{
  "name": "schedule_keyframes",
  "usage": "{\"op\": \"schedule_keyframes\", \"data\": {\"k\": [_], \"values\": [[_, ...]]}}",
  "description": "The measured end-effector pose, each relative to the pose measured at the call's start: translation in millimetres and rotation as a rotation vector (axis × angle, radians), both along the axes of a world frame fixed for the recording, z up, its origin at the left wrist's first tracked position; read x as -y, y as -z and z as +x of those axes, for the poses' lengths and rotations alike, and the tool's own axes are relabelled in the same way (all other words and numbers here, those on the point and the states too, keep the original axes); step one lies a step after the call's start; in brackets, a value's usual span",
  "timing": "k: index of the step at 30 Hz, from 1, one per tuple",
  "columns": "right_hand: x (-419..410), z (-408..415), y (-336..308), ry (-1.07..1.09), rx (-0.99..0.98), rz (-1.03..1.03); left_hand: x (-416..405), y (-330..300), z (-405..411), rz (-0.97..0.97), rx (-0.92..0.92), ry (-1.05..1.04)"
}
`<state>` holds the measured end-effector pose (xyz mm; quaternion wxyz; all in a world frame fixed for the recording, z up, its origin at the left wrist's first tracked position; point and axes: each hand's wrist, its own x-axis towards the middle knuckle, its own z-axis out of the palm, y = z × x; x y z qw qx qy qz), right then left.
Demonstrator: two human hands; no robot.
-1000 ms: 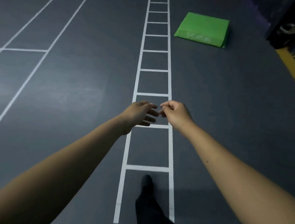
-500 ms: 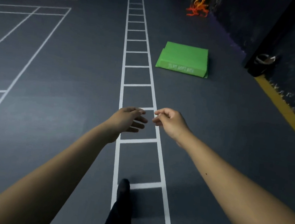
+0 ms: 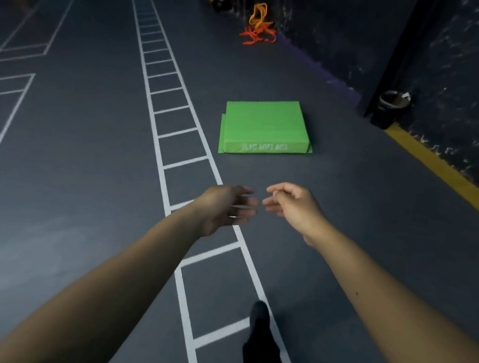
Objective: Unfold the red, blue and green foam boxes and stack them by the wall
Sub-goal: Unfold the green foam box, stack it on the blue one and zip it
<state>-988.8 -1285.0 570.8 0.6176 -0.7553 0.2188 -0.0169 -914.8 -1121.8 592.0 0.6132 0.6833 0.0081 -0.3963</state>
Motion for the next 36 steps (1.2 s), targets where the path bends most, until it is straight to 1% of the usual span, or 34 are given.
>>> {"op": "schedule_keyframes", "data": {"k": [3,6,9,12,14,17,21,23,26,28,30,33,35,36], "values": [[22,97,12,0.037,0.013,0.022,33,8,97,-0.038,-0.072,0.005],[41,202,14,0.05,0.036,0.055,56,9,197,-0.143,-0.144,-0.054],[52,307,3,0.058,0.023,0.112,66,-2,294,-0.19,-0.154,-0.107],[53,367,-12,0.01,0.017,0.185,65,-9,359,-0.216,-0.164,-0.164],[57,426,-12,-0.012,-0.02,0.184,65,-9,419,-0.25,-0.18,-0.193],[72,523,-2,0.015,-0.058,0.163,69,-3,518,-0.267,-0.18,-0.194],[87,647,12,0.075,-0.076,0.146,64,7,647,-0.297,-0.184,-0.135],[93,717,15,0.119,-0.11,0.159,59,6,722,-0.297,-0.221,-0.114],[101,806,11,0.142,-0.097,0.184,62,-5,822,-0.267,-0.183,-0.097],[111,855,13,0.207,-0.094,0.22,74,-11,880,-0.231,-0.19,-0.124],[124,893,14,0.233,-0.092,0.243,93,-15,926,-0.209,-0.179,-0.131],[157,964,30,0.31,-0.093,0.291,135,-6,1005,-0.155,-0.174,-0.072],[178,1013,48,0.377,-0.09,0.332,164,6,1058,-0.062,-0.123,-0.036],[189,1037,56,0.408,-0.081,0.353,179,11,1085,-0.047,-0.112,-0.033]]}}
